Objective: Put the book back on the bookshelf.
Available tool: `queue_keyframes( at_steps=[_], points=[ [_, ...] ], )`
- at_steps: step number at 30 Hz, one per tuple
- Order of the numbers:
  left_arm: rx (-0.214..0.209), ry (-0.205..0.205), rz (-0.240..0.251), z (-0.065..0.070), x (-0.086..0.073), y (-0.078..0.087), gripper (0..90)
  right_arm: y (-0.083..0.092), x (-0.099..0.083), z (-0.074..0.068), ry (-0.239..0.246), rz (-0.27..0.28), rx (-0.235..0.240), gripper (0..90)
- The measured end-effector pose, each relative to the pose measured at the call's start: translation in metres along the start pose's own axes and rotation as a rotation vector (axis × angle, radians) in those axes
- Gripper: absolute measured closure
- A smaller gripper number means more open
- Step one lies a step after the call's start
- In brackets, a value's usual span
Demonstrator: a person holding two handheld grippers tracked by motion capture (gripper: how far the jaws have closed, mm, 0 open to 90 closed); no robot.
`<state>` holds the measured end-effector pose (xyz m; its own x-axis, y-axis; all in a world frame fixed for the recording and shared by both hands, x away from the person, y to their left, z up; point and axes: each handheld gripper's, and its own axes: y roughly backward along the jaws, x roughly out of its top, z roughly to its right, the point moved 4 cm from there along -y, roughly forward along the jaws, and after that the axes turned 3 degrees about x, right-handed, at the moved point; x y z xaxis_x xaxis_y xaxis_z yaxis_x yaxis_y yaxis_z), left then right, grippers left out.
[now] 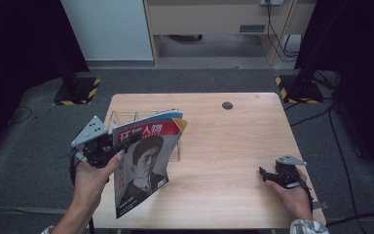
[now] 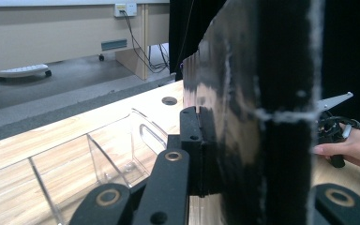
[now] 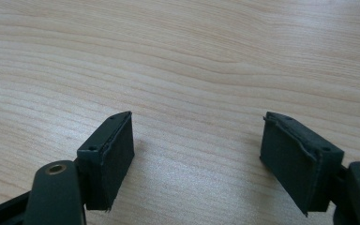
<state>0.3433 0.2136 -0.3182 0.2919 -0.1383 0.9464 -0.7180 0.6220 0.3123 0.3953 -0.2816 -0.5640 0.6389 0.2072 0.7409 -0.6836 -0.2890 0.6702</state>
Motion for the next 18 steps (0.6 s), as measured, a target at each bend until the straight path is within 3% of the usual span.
queue_keyframes(
  at_steps=[9, 11, 18],
  points=[
    [0.030, 0.011, 0.009, -0.015, -0.007, 0.021, 86.7, 0.000, 0.000, 0.000, 0.000, 0.002, 0.000, 26.1],
    [0.051, 0.023, 0.018, -0.022, -0.010, 0.033, 86.7, 0.000, 0.000, 0.000, 0.001, 0.002, 0.001, 26.0],
    [0.098, 0.031, 0.020, -0.038, -0.014, 0.049, 86.7, 0.000, 0.000, 0.000, 0.001, 0.002, 0.001, 26.0]
  ],
)
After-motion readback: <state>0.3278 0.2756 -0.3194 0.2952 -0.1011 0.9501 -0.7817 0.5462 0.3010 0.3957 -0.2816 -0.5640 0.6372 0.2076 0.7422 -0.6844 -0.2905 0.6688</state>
